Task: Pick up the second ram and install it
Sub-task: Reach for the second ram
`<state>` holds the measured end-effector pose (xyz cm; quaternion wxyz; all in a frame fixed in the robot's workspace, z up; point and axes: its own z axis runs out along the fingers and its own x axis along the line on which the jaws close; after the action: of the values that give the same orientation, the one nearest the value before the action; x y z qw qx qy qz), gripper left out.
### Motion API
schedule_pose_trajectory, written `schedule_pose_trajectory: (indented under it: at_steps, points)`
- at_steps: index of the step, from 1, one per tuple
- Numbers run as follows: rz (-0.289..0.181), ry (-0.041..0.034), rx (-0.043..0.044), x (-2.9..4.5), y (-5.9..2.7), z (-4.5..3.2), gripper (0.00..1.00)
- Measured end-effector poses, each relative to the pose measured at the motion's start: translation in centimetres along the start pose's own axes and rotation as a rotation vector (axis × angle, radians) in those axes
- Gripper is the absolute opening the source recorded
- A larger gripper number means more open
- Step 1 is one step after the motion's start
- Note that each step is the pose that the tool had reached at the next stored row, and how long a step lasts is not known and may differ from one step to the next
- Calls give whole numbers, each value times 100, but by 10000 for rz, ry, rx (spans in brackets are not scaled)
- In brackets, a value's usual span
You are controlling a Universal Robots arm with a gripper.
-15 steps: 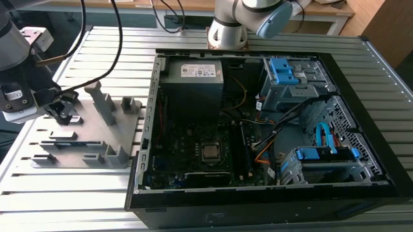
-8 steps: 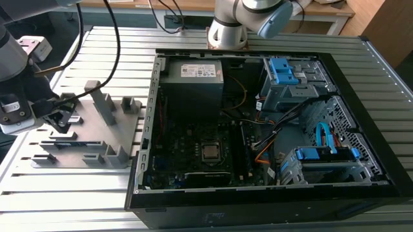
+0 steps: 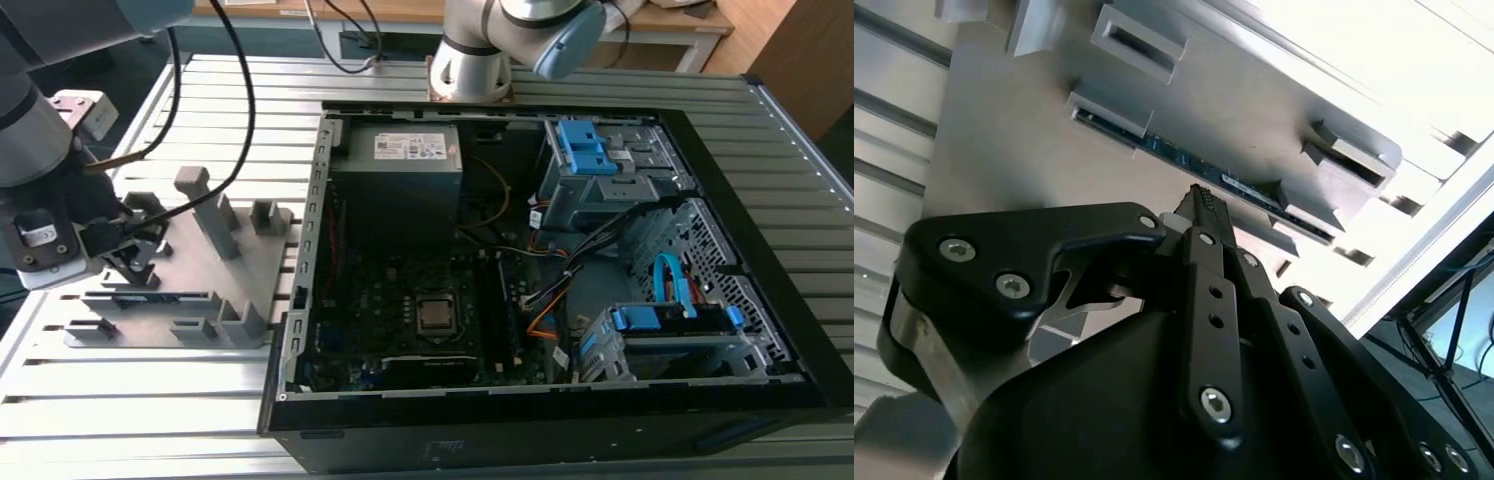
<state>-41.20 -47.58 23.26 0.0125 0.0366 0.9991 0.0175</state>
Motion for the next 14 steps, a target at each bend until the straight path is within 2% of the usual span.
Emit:
schedule_pose_trajectory:
  at_steps: [6, 14]
  points:
    - [-9, 8, 14, -36, 0, 91, 10]
    - [-11, 9, 15, -38, 0, 103, 10]
